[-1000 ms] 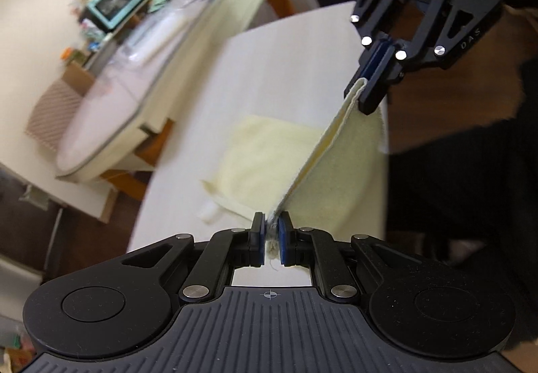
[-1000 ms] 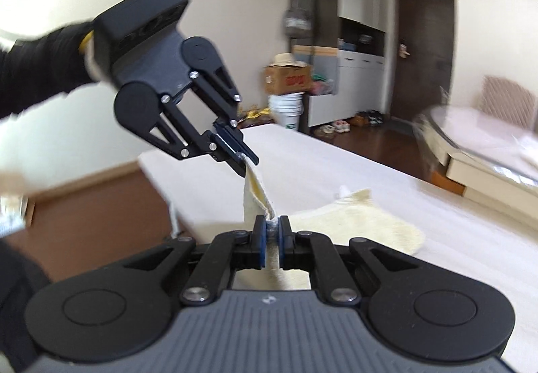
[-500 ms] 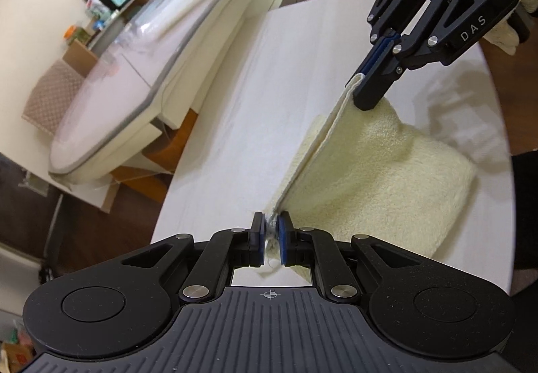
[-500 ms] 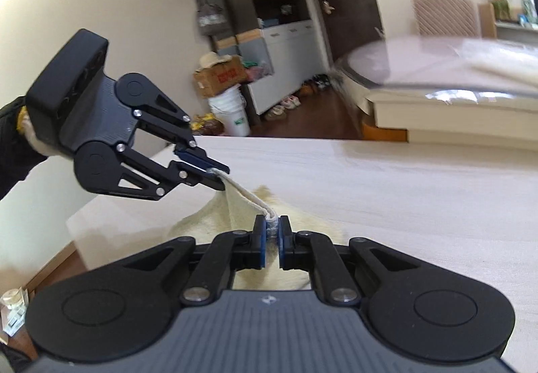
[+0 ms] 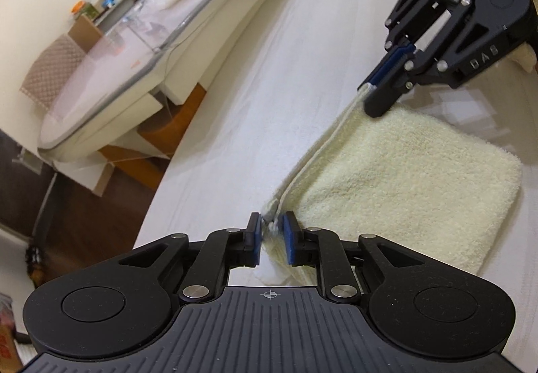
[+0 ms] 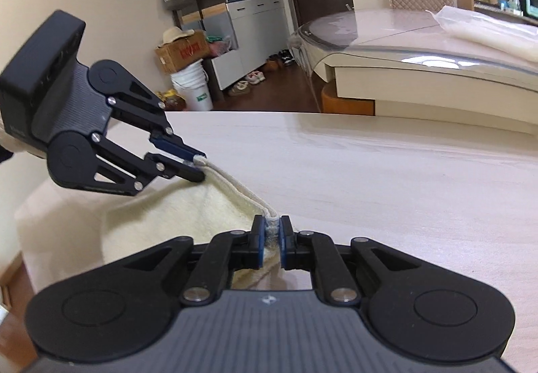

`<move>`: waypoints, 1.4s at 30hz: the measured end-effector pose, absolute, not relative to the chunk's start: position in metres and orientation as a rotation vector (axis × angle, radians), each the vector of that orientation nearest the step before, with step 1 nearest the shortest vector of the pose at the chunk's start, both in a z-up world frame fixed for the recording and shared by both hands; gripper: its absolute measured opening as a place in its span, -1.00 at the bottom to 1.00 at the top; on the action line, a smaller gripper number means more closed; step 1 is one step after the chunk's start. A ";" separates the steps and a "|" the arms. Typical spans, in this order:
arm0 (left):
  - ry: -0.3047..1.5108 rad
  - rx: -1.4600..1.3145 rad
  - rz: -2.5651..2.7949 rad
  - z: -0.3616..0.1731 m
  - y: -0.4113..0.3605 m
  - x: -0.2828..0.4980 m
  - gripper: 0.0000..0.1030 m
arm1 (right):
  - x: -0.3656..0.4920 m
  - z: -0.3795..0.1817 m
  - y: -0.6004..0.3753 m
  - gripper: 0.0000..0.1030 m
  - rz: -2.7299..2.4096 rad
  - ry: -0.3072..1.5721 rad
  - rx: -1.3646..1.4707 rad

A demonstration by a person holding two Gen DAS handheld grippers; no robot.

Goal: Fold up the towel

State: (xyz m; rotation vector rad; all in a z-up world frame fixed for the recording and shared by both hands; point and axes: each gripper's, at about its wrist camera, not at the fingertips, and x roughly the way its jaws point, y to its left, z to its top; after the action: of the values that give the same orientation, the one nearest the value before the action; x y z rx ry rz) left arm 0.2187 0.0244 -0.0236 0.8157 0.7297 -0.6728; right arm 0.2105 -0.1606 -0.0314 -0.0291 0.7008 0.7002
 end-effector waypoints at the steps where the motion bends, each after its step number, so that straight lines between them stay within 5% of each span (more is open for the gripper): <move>1: 0.728 0.806 -0.673 -0.023 0.025 0.219 -0.59 | 0.209 -0.031 -0.161 -0.61 0.695 0.695 -0.035; 8: 0.724 0.679 -0.654 -0.010 0.039 0.224 -0.39 | 0.207 -0.024 -0.170 -0.61 0.665 0.651 -0.015; 21: 0.731 0.631 -0.593 -0.021 0.035 0.231 -0.33 | 0.188 -0.028 -0.165 -0.61 0.650 0.632 -0.165; 29: 0.760 0.427 -0.542 -0.004 0.060 0.240 -0.06 | 0.171 -0.012 -0.164 -0.63 0.723 0.571 -0.211; 37: 0.786 0.408 -0.505 -0.013 0.058 0.246 -0.04 | 0.174 -0.025 -0.155 -0.63 0.715 0.624 -0.250; 42: 0.760 0.344 -0.486 -0.001 0.069 0.251 0.22 | 0.169 -0.027 -0.160 -0.62 0.718 0.637 -0.249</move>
State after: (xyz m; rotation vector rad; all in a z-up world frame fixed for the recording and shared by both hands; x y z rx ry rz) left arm 0.2512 0.0692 -0.0014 0.3439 0.7605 -0.4855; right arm 0.1693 -0.1604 -0.0268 -0.2494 0.6367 0.7180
